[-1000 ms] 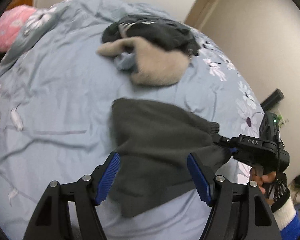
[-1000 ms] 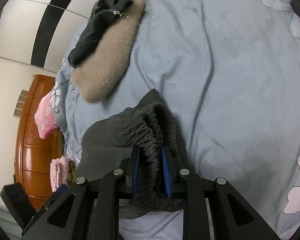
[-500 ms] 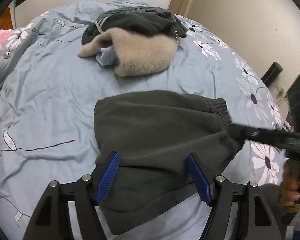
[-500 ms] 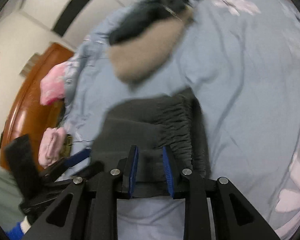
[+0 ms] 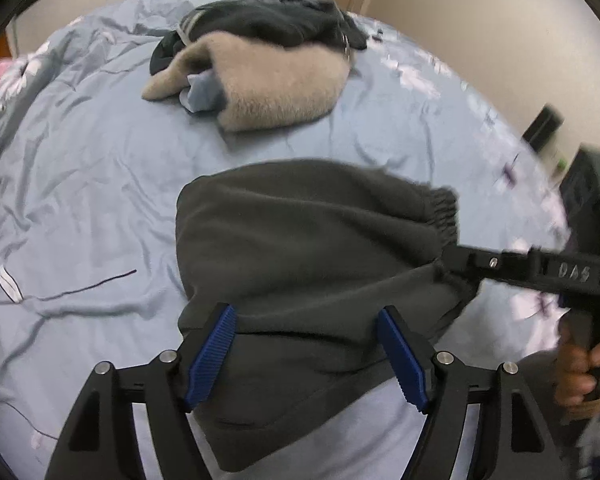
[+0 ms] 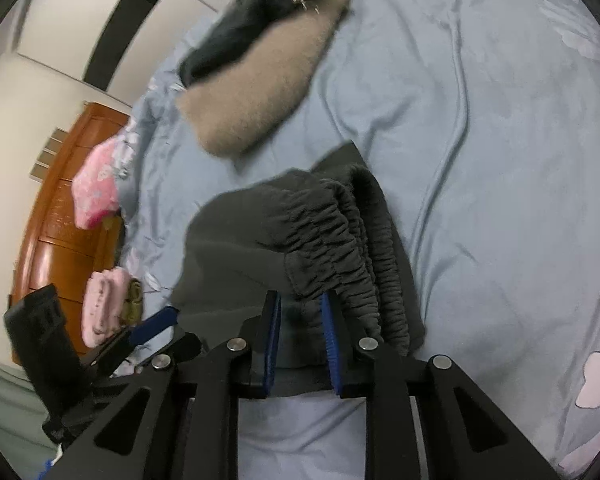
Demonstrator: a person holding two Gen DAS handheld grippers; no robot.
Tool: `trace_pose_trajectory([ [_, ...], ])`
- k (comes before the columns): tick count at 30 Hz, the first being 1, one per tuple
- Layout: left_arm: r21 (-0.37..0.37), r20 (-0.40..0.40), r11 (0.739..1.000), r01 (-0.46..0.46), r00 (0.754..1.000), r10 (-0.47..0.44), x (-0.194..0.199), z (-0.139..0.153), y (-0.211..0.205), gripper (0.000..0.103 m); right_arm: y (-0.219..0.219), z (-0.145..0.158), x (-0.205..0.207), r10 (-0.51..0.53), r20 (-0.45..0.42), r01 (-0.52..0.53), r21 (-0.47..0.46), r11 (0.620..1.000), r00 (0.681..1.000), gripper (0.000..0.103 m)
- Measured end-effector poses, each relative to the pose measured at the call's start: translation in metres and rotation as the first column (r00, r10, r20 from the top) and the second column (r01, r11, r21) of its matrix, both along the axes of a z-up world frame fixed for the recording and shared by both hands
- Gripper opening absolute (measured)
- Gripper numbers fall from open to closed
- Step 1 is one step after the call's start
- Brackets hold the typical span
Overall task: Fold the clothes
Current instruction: 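Lift the folded sweatpants with both grippers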
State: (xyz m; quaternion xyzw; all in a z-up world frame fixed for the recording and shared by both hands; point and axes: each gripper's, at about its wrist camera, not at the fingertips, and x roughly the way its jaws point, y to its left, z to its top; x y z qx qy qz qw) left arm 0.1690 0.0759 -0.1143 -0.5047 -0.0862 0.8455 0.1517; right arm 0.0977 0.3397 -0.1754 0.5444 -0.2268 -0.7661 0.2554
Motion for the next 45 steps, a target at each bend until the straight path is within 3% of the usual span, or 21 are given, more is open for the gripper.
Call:
trace_pose_trajectory([
  [2,0.073,-0.012,0.996,-0.043,0.999,0.044,0.002,0.008,-0.015,0.077,0.015,0.008,0.004,-0.033,-0.029,0.032,-0.022,0.999,0.999,0.031],
  [5,0.146,0.023,0.977,-0.156,0.988,0.154,-0.001,0.003,-0.046,0.078,0.039,0.000,0.003,-0.110,-0.003,0.110,-0.053,0.993,0.994,0.063],
  [10,0.250,0.176,0.926,-0.282,0.954,0.243,-0.017,-0.035,-0.077,0.085,0.049,-0.032,0.001,-0.122,0.107,0.136,-0.131,0.982,0.987,0.077],
  [12,0.260,0.216,0.924,-0.281,0.949,0.228,-0.023,-0.049,-0.076,0.086,0.048,-0.041,-0.002,-0.112,0.129,0.133,-0.166,0.977,0.985,0.083],
  [17,0.295,0.274,0.928,-0.229,0.950,0.147,-0.036,-0.076,-0.066,0.090,0.052,-0.062,-0.018,-0.119,0.180,0.153,-0.190,0.970,0.976,0.086],
  [20,0.322,0.295,0.926,-0.195,0.950,0.097,-0.041,-0.087,-0.061,0.098,0.050,-0.075,-0.026,-0.102,0.212,0.150,-0.225,0.963,0.972,0.092],
  [25,0.390,0.376,0.895,-0.215,0.925,0.058,-0.046,-0.107,-0.064,0.103,0.043,-0.079,-0.034,-0.071,0.207,0.123,-0.250,0.960,0.976,0.094],
  [34,0.465,0.354,0.842,-0.273,0.929,0.106,-0.047,-0.105,-0.069,0.100,0.031,-0.081,-0.045,-0.031,0.196,0.092,-0.313,0.945,0.980,0.094],
  [37,0.441,0.342,0.853,-0.278,0.931,0.127,-0.045,-0.102,-0.067,0.091,0.032,-0.084,-0.045,-0.054,0.220,0.123,-0.315,0.941,0.974,0.087],
  [42,0.380,0.298,0.883,-0.277,0.940,0.166,-0.035,-0.088,-0.058,0.074,0.032,-0.077,-0.039,-0.093,0.238,0.163,-0.297,0.941,0.967,0.056],
  [45,0.358,0.257,0.901,-0.245,0.953,0.157,-0.029,-0.073,-0.051,0.066,0.035,-0.066,-0.033,-0.102,0.232,0.170,-0.297,0.940,0.967,0.049],
])
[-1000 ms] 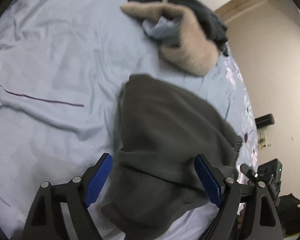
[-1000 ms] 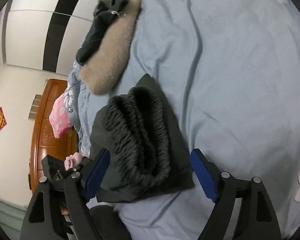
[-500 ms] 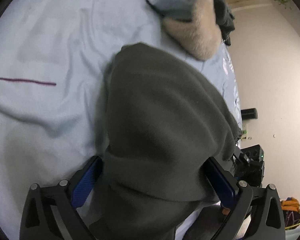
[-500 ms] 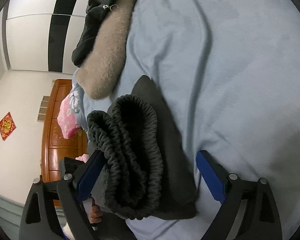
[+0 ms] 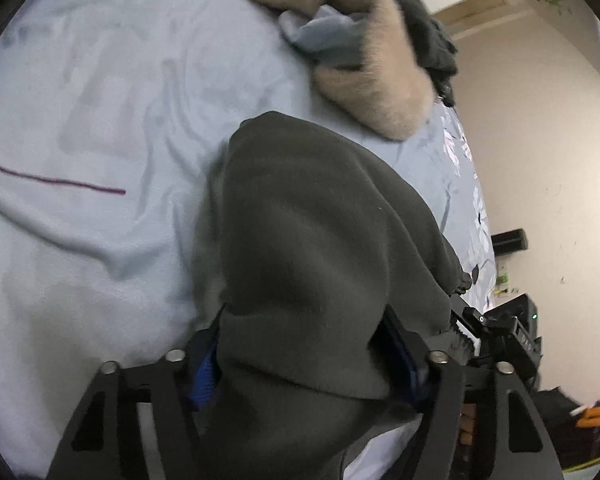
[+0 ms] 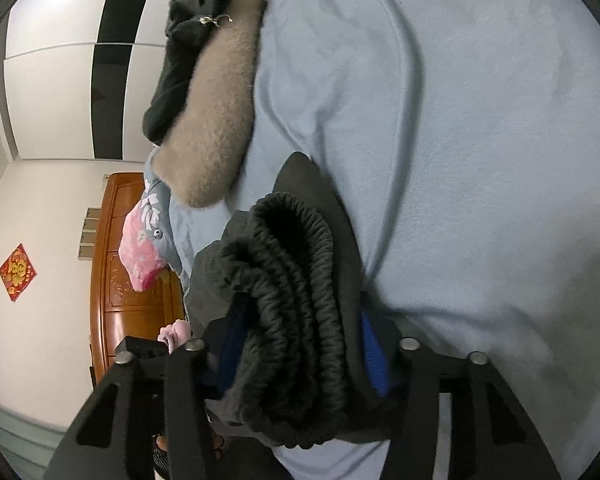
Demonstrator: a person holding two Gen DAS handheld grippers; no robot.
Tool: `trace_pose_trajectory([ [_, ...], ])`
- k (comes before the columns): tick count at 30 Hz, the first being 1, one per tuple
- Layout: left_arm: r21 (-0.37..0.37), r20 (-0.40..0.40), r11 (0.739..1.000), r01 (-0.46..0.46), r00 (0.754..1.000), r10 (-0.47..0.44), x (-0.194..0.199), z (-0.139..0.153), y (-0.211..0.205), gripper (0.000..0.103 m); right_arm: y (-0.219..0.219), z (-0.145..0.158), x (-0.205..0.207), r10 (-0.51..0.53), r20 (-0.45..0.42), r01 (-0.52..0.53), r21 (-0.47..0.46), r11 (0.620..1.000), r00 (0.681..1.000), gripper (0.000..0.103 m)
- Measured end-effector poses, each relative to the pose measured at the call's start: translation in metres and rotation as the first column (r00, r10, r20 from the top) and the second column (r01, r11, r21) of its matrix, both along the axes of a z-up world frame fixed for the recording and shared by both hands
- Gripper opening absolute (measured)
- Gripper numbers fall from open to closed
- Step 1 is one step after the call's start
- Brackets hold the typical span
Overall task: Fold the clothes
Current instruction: 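Lift the folded sweatpants with both grippers, then carry the sweatpants with both grippers and lower them onto the pink clothes stack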
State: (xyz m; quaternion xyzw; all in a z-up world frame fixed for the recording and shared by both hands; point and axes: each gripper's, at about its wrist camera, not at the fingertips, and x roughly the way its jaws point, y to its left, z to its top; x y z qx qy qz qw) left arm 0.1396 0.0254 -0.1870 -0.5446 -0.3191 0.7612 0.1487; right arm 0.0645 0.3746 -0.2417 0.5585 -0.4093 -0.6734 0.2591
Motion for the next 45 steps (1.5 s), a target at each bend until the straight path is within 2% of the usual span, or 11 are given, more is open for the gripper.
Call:
trace_pose_trajectory([
  [6,-0.013,-0.054,1.000,0.019,0.998,-0.019,0.012,0.029,-0.004,0.064,0.005,0.025,0.017,0.000,-0.019,0.000,-0.009,1.000,1.000,0.047],
  [11,0.008,-0.085,1.000,0.004,0.996,-0.003,0.025,0.045,-0.012,0.063,0.004,0.047,0.035,0.007,-0.046,-0.008,-0.010,1.000,0.999,0.047],
  [18,0.012,-0.158,0.999,-0.040,0.987,0.041,0.050,0.081,-0.056,0.063,-0.047,0.100,0.039,0.096,-0.145,-0.094,0.019,0.995,0.985,0.047],
  [24,-0.010,-0.257,0.993,-0.119,0.960,0.112,0.076,0.134,-0.149,0.064,-0.147,0.149,0.030,0.223,-0.229,-0.231,-0.009,0.973,0.948,0.047],
  [30,-0.085,-0.323,0.977,-0.198,0.933,0.161,0.102,0.183,-0.273,0.064,-0.285,0.183,0.039,0.379,-0.285,-0.406,-0.039,0.913,0.880,0.046],
  [35,-0.173,-0.332,0.951,-0.256,0.924,0.189,0.121,0.204,-0.379,0.064,-0.399,0.185,0.058,0.496,-0.277,-0.530,-0.060,0.846,0.823,0.046],
  [39,-0.205,-0.316,0.933,-0.296,0.922,0.223,0.130,0.207,-0.454,0.064,-0.482,0.180,0.074,0.568,-0.261,-0.601,-0.066,0.796,0.781,0.046],
  [42,-0.230,-0.294,0.926,-0.299,0.929,0.227,0.132,0.204,-0.499,0.064,-0.530,0.173,0.085,0.596,-0.246,-0.626,-0.064,0.777,0.764,0.046],
  [45,-0.250,-0.272,0.924,-0.289,0.937,0.220,0.127,0.199,-0.537,0.064,-0.560,0.162,0.093,0.606,-0.228,-0.635,-0.075,0.769,0.762,0.046],
])
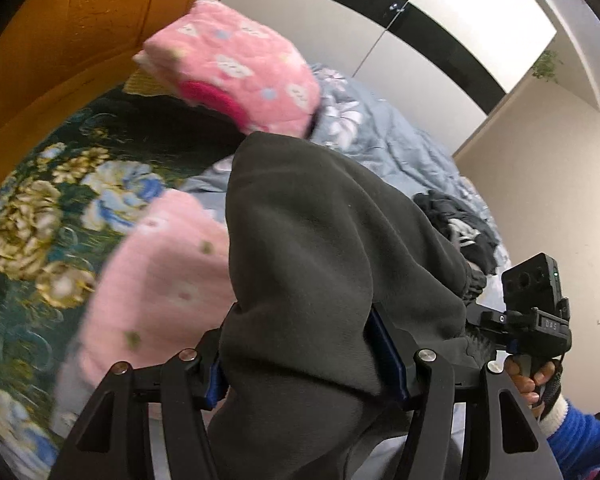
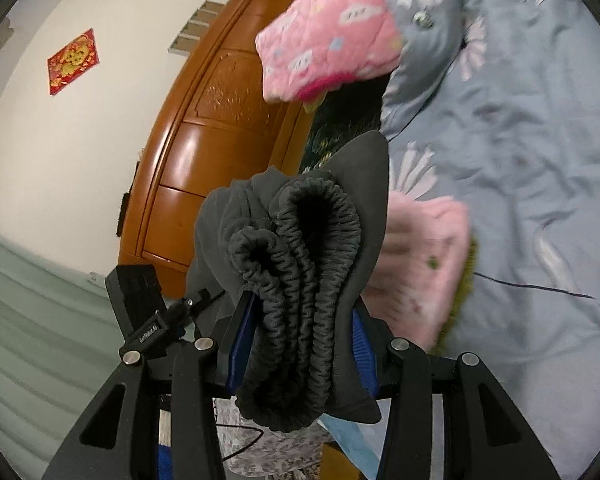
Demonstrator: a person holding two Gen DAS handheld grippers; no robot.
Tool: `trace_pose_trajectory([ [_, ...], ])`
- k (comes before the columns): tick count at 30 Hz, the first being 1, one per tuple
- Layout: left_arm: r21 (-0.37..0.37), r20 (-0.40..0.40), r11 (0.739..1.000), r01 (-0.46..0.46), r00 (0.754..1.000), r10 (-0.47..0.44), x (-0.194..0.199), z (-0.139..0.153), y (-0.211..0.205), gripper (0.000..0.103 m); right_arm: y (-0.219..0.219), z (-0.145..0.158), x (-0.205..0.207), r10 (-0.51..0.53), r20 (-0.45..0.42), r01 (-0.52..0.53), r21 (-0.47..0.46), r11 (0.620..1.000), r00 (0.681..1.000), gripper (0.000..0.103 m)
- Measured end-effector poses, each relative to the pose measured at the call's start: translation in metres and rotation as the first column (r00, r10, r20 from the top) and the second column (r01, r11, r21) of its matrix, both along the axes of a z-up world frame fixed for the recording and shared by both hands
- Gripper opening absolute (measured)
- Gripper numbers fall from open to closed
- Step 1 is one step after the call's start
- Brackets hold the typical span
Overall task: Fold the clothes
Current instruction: 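Carry the sweatpants with both grippers and lower them onto the pink clothes stack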
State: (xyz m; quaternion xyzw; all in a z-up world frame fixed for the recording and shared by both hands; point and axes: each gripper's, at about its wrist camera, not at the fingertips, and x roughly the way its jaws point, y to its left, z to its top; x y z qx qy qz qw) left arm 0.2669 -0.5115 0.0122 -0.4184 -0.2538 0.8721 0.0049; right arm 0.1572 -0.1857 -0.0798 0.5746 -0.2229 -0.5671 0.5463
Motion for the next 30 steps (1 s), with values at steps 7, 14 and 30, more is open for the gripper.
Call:
trace_pose_trajectory([
  [7,-0.043,0.087,0.998,0.041,0.995,-0.037,-0.036,-0.025,-0.041,0.065,-0.029,-0.027,0.012,-0.032,0.008,0.032,0.030,0.999,0.999,0.046],
  [14,-0.041,0.182,0.999,0.035,0.983,-0.027,-0.048,-0.074,-0.047,0.068,-0.037,-0.068,0.005,-0.066,0.053,0.059,0.124,0.990,0.996,0.046],
  [30,-0.136,-0.100,0.981,-0.136,0.987,0.123,0.003,-0.006,-0.008,0.071,-0.041,-0.054,0.018,-0.028,-0.001,0.028,0.175,0.984,1.000,0.047],
])
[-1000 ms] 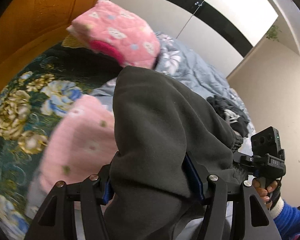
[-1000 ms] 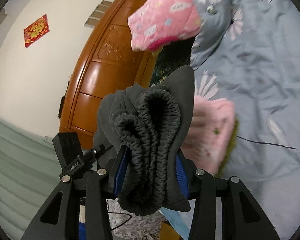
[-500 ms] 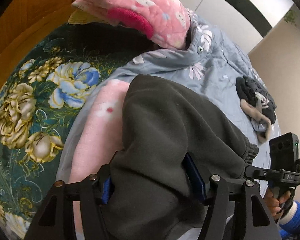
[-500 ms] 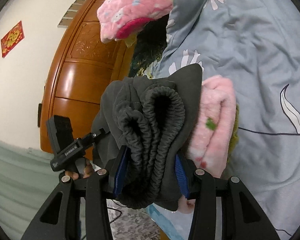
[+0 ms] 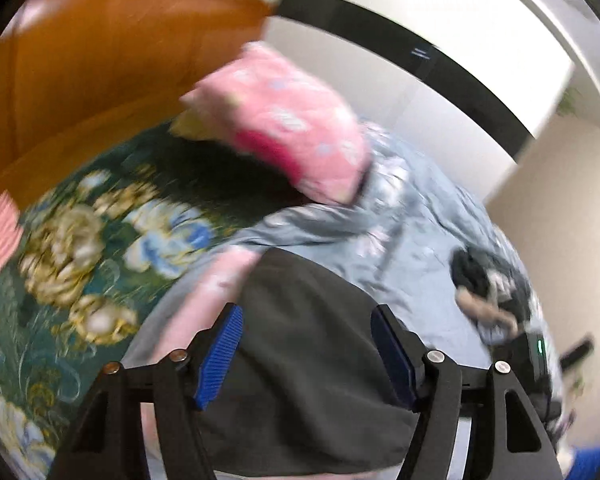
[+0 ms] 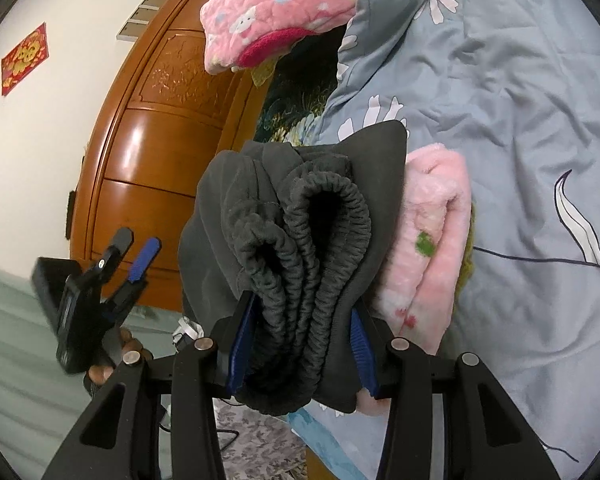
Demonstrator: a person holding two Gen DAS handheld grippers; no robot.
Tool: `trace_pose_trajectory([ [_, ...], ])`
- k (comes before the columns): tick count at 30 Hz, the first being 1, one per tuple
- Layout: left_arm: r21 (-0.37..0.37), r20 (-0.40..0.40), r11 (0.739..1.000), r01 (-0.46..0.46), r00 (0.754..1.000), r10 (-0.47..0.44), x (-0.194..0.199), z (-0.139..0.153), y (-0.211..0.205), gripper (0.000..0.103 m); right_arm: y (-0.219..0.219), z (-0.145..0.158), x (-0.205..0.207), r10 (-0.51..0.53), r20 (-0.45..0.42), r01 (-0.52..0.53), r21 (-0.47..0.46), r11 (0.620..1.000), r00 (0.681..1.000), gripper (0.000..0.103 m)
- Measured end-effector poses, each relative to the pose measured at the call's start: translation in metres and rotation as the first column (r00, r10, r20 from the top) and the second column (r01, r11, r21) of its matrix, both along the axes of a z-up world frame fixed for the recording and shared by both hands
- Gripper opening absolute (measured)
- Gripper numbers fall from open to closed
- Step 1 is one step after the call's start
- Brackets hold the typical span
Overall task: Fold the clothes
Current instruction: 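Carry the sweatpants with both grippers and lower them onto the pink clothes stack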
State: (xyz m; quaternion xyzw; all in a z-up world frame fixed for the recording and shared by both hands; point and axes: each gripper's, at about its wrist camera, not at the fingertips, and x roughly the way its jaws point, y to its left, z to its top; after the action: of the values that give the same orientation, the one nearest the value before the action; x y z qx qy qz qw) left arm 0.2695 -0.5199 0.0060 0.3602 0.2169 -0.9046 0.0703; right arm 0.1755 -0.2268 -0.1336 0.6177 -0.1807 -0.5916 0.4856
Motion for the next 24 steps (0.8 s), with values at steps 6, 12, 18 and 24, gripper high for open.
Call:
trace_pose_trajectory([
  [6,-0.017,0.060,0.999,-0.042,0.997,0.043,0.002,-0.026,0.010,0.071,0.015,0.020,-0.004,0.048,-0.112,-0.043,0.042,0.998,0.993,0.048],
  [12,-0.099,0.018,0.991,-0.089,0.996,0.091,0.024,-0.013,0.018,0.071,0.014,0.067,-0.012,0.092,-0.323,-0.085,0.036,0.996,0.942,0.048],
  [18,-0.146,0.052,0.985,-0.096,0.993,0.105,0.030,-0.026,0.018,0.071,-0.028,0.084,0.010,0.228,-0.477,-0.229,0.058,0.972,0.849,0.048],
  [24,-0.104,0.044,0.986,-0.129,0.990,0.134,0.046,-0.063,0.008,0.070,-0.032,0.042,0.019,0.253,-0.470,-0.227,0.111,0.967,0.846,0.048],
])
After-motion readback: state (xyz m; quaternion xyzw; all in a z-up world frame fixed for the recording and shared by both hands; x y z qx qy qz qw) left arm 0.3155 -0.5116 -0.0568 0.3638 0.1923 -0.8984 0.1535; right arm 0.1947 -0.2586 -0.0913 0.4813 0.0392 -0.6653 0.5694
